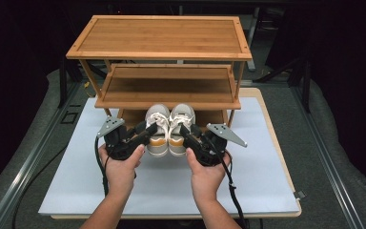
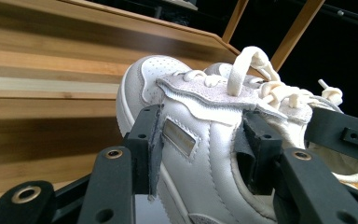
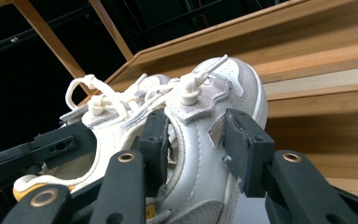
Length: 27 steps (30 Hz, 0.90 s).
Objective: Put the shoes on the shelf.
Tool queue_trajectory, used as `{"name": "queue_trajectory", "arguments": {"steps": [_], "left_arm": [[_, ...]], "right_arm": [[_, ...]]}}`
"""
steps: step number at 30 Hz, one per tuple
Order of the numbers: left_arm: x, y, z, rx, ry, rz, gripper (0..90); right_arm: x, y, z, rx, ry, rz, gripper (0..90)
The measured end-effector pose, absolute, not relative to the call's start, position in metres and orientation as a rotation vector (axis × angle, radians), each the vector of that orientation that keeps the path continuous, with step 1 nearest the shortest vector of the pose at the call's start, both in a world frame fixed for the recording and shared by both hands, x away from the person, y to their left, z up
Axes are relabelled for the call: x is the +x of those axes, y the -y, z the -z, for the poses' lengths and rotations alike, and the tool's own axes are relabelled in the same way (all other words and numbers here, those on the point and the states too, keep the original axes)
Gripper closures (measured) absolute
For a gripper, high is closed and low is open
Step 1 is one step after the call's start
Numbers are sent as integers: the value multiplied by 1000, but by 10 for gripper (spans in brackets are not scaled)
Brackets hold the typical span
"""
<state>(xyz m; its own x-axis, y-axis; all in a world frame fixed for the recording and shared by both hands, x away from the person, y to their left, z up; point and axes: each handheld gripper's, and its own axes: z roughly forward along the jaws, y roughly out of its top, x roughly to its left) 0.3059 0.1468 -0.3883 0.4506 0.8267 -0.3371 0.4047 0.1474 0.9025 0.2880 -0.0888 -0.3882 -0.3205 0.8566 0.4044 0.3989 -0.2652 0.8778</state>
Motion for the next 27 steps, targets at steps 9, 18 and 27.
{"name": "queue_trajectory", "arguments": {"steps": [9,18,27], "left_arm": [[313,-145,384,1465,-1149,-420,553],[320,-142,381,1468,-1148,-420,553],[331,-142,377,1465,-1150,-421,552]], "right_arm": [[295,90,384,1511,-1585,-1642,611],[301,92,381,1519,-1578,-1631,611],[310,92,376,1508,-1595,-1615,611]]}}
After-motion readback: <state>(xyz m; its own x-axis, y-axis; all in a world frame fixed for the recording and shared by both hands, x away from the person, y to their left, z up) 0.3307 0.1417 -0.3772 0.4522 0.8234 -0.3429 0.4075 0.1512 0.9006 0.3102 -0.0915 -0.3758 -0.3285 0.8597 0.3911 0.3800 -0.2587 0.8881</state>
